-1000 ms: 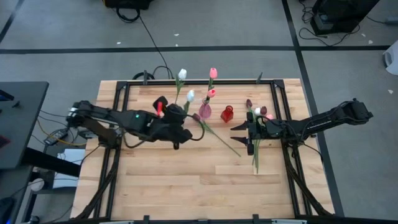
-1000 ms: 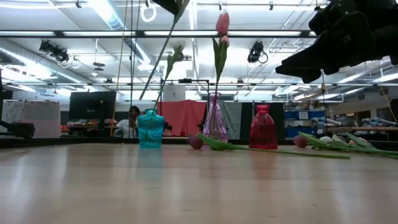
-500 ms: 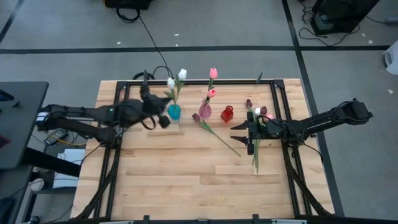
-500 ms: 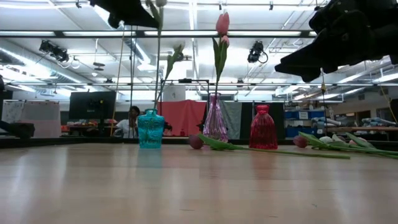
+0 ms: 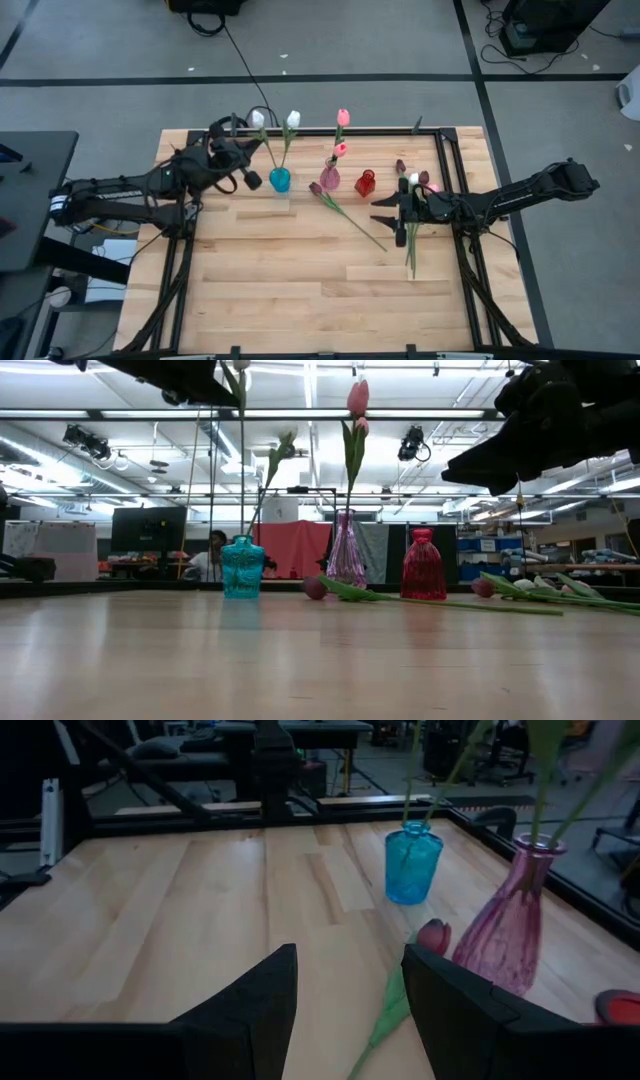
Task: Sort flowers into vase by color
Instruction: Put the left white tulip into the blue vase
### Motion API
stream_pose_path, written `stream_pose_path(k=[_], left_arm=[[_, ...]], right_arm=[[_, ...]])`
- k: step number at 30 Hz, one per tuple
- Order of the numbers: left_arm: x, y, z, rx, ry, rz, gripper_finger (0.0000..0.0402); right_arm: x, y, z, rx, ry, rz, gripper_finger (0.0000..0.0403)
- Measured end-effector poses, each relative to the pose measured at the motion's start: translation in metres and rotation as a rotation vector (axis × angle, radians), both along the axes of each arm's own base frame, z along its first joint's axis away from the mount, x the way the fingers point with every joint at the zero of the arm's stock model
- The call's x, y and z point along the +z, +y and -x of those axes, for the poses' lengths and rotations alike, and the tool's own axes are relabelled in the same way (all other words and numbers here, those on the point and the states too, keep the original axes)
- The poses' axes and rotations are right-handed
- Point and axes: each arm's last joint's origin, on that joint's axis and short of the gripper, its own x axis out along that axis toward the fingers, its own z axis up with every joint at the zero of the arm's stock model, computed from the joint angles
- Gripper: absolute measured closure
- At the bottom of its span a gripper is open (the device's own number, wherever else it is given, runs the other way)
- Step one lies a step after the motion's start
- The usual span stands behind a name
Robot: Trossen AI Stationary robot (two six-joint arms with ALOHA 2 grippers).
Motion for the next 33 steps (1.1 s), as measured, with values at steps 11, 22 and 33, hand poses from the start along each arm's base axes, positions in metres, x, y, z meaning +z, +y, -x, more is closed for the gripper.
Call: stream_pose_path(k=[11, 22, 33], left_arm=[[0.0, 0.006, 0.002, 0.022, 0.018, -0.018, 0.0401], [-0.005, 0.011, -0.001, 0.016, 0.012, -0.011, 0.0401], [-0.028, 0.015, -0.006, 0.027, 0.035, 0.025, 0.0401]], right_arm=[[0.0, -0.001, 0.0, -0.026, -0.004, -0.002, 0.0209], [0.001, -0.001, 0.0, -0.031, -0.013, 0.001, 0.0209], [0.002, -0.001, 0.0, -0.036, -0.017, 0.006, 0.0209]])
